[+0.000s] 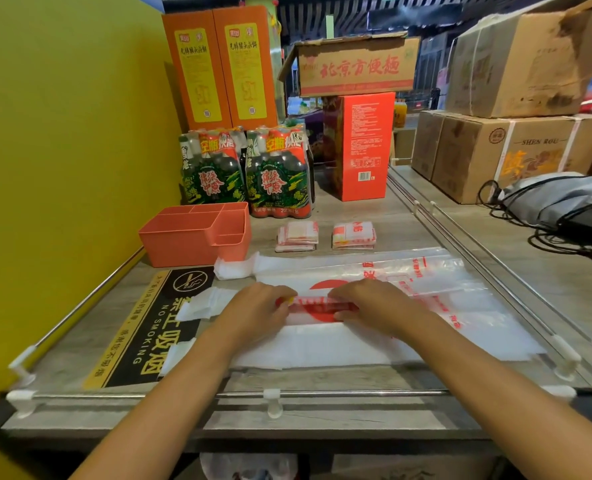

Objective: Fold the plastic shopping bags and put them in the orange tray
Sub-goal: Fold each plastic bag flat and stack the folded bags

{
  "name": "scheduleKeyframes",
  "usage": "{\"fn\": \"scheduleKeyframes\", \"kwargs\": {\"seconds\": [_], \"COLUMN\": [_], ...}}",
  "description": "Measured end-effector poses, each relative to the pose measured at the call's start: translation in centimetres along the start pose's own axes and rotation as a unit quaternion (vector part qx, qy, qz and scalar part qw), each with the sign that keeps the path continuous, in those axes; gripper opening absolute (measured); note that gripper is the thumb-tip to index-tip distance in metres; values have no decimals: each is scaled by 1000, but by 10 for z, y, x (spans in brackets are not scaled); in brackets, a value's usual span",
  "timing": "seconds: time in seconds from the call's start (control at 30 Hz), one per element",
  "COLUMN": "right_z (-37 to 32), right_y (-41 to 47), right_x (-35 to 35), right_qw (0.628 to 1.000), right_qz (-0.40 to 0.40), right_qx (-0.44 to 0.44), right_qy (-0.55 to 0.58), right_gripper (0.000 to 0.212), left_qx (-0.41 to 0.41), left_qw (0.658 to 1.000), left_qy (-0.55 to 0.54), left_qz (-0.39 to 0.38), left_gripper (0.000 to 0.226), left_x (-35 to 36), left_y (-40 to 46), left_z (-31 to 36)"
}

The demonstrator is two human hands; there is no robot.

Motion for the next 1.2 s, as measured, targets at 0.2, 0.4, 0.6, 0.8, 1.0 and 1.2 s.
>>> {"fn": "scheduleKeyframes", "kwargs": {"seconds": [0.2,0.4,0.6,0.8,1.0,1.2], "right_z": [-6,-18,-25,-18,-20,-20], "right_y": [-2,-6,-12,-11,-7,-13], "right_x": [-12,-13,-13,1,6,5], "right_qw": [997,997,998,998,998,998], "right_qz": [51,79,56,38,40,37], "right_qx": [20,-6,-42,-38,-39,-48], "right_qy": [-50,14,0,31,21,35], "right_gripper": [39,41,33,35,33,32], "left_qx": [39,69,51,9,-1,29], "left_qw": [999,997,996,989,992,988], "left_qy": [7,14,70,146,114,28], "left_qz": [4,37,5,-1,61,150], "left_gripper": [33,32,38,57,53,42], "left_x": [-3,-3,-11,-47,-72,-73], "left_y": [-6,-7,-9,-31,-44,-32], "left_z": [12,16,-12,-76,-104,-90]}}
Point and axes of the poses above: each hand's wrist, its own y-axis towards the middle knuckle, its own x-axis out of the palm, z = x × y, the point moved 3 cm from there along y, towards the middle knuckle, and after that the axes turned 11 degrees about -y, right-handed, at the moved point
